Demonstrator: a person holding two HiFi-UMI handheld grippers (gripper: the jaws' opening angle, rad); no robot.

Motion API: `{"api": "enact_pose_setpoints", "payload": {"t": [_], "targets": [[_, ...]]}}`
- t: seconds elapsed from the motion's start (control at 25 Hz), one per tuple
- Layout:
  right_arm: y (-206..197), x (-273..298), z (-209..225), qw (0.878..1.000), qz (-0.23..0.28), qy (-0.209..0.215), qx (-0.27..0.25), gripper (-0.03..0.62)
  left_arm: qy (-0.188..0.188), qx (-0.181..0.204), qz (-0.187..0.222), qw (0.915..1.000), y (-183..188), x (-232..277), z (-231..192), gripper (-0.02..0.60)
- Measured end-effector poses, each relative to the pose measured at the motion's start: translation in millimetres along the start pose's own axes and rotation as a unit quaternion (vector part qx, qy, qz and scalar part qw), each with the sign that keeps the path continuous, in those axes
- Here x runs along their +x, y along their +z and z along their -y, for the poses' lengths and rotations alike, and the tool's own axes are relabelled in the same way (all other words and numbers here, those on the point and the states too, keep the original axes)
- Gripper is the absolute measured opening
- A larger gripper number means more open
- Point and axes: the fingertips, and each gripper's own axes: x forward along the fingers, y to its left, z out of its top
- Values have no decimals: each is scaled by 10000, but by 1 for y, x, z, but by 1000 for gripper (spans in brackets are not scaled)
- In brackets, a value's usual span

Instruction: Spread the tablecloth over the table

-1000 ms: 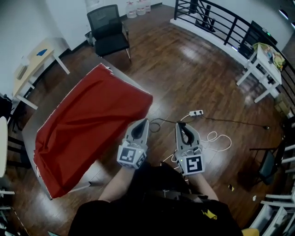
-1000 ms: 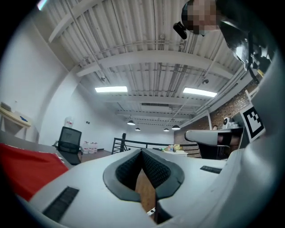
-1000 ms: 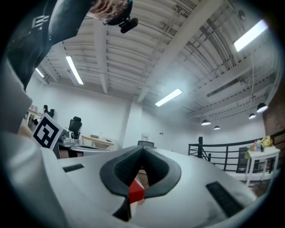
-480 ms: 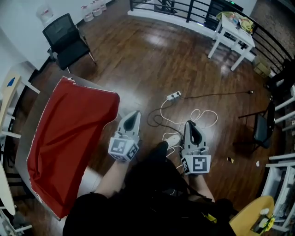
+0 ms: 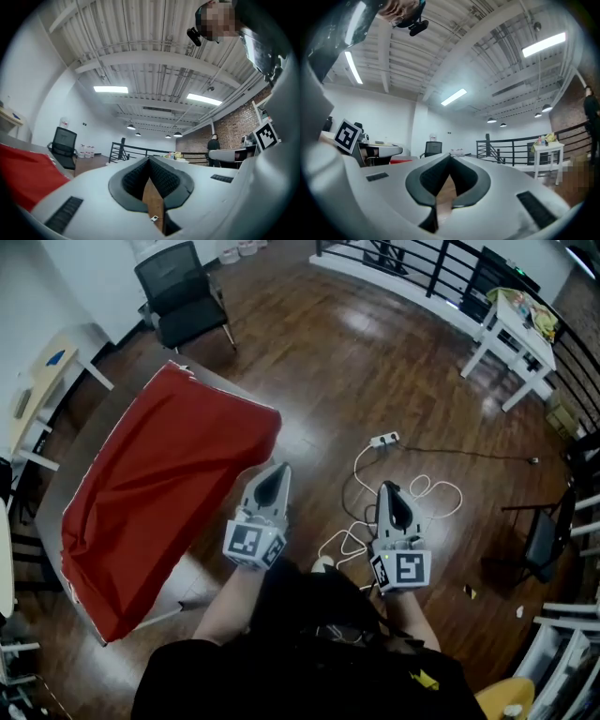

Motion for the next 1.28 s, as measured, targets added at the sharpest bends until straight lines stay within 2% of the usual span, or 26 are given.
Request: {"api": "enact_pose_setpoints", "payload": {"t": [0.16,0.32,0.52,0.6,0.68,0.84,0.96,1.12,1.16,1.2,1.28], "targets": [[7,29,-92,9944,118,1044,-103,6,880,111,263,9957,21,-73,-59,-3],[12,50,-225,9744,262,2229,-97,6,1921,370,528,9793,51,-189,-125,-3],[12,17,-451,9325,264,3600,108,5,3193,542,660,9438,93,-395,-198,-3],[7,-11,-539,9090,247,4157,154,6,3609,620,681,9280,102,-475,-219,-3],[1,-44,-619,8826,288,4690,142,6,4048,799,644,9086,104,-555,-232,-3],[-4,-100,-760,8294,155,5578,275,6,4996,768,634,8605,109,-704,-242,-3],[3,-150,-842,7779,247,6273,257,6,5677,808,688,8164,114,-799,-232,-3],[-9,-213,-925,7037,134,7102,165,6,6421,920,822,7566,113,-888,-210,-3],[-15,-230,-942,6806,78,7326,123,5,6630,916,808,7386,107,-907,-201,-3],[-18,-248,-960,6547,49,7558,85,6,6871,891,817,7164,102,-928,-192,-3],[-19,-288,-998,5986,82,8010,41,6,7383,797,959,6628,100,-975,-172,-3]]}}
